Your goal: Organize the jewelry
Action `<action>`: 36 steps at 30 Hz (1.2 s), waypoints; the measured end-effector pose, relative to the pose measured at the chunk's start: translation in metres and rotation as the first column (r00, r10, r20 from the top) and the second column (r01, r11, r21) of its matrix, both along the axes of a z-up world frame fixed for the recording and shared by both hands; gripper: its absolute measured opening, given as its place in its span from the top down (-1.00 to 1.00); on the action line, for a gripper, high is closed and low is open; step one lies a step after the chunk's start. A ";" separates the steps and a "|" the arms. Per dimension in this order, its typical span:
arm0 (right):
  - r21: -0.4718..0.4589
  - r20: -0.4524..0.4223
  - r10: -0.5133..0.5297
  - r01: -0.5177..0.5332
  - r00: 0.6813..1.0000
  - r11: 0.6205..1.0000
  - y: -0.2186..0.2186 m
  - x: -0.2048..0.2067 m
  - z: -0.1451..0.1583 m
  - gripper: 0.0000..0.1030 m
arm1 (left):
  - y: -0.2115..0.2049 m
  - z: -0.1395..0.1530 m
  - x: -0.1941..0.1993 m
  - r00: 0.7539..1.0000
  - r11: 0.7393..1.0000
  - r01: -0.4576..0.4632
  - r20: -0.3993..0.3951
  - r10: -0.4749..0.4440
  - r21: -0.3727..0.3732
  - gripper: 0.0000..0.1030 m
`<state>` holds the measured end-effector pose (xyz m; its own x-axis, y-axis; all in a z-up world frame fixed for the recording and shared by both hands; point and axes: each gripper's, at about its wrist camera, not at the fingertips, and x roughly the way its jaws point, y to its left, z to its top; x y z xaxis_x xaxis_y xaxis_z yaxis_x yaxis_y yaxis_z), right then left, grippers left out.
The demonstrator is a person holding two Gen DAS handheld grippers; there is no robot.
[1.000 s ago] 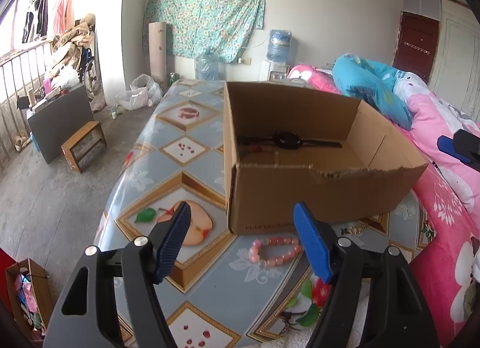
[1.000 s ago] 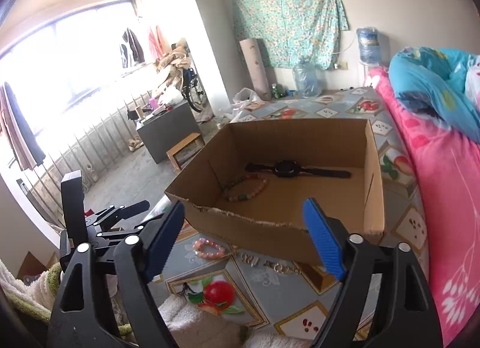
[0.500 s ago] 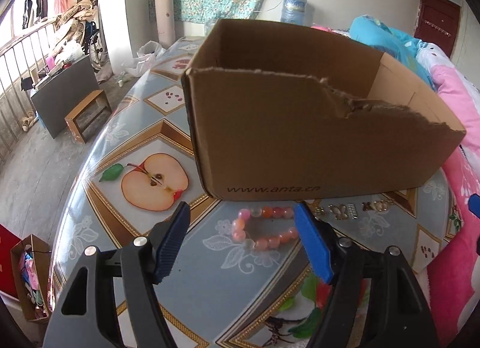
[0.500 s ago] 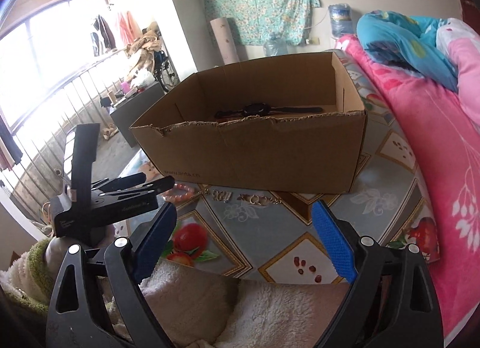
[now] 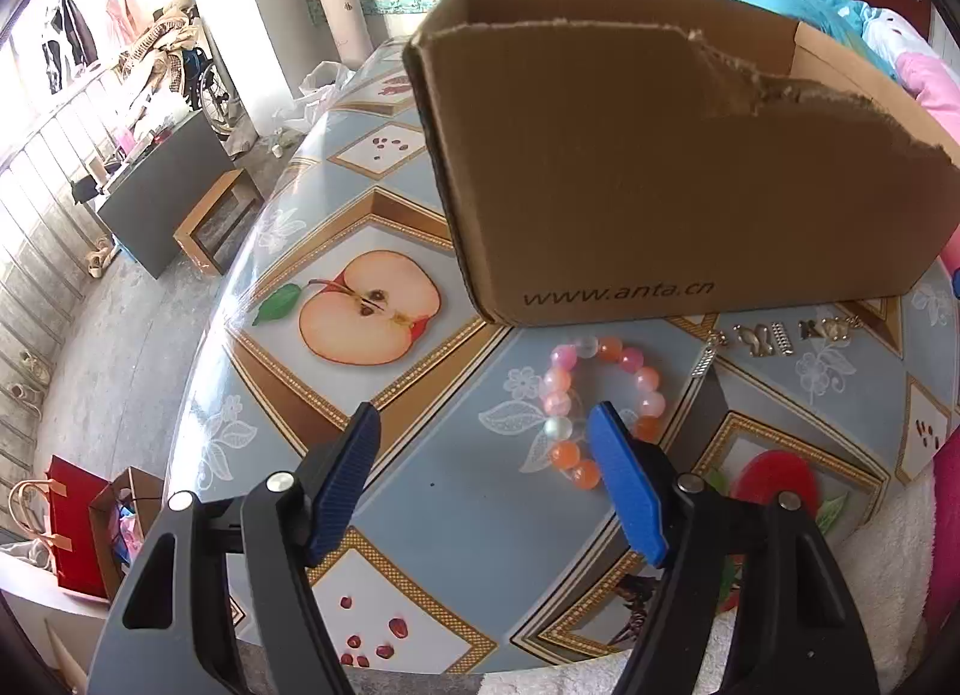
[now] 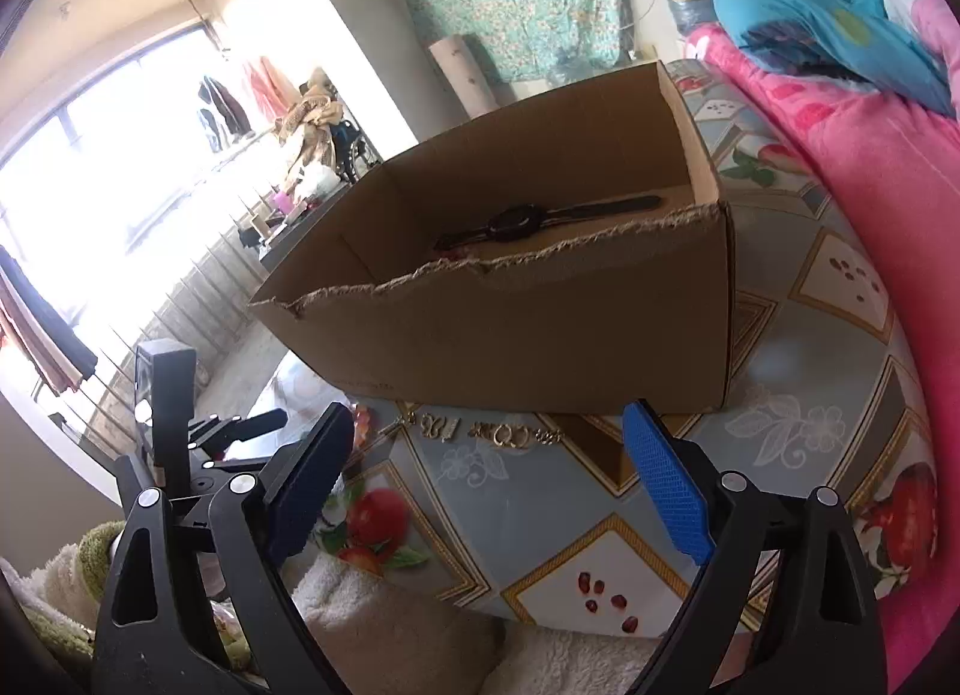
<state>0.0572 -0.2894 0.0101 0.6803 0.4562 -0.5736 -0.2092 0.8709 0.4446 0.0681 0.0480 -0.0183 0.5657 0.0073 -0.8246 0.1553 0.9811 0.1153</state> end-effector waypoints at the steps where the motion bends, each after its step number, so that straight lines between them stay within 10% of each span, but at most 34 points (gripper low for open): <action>1: 0.011 0.002 -0.008 0.008 1.000 1.000 -0.002 0.003 0.001 -0.63 | 0.001 0.002 0.001 1.000 1.000 -0.001 0.002 0.001 -0.022 -0.35; 7: 0.061 -0.033 0.023 -0.021 0.999 0.998 0.000 0.019 -0.003 -0.14 | 0.005 0.007 0.014 1.000 0.998 -0.021 0.008 0.021 -0.065 -0.35; 22: 0.088 -0.072 -0.003 0.010 0.997 0.996 0.009 0.034 -0.011 -0.12 | 0.006 -0.007 0.023 0.998 0.998 0.054 0.032 -0.053 -0.017 -0.36; 36: -0.333 -0.127 -0.193 0.142 0.973 0.932 -0.002 -0.005 -0.032 -0.33 | 0.048 0.005 0.017 0.995 0.993 0.032 0.102 -0.020 -0.118 -0.35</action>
<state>0.0518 -0.2912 -0.0223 0.6215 0.1185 -0.7744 0.0012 0.9884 0.1522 0.0849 0.0961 -0.0129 0.6443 -0.1035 -0.7578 0.1749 0.9845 0.0143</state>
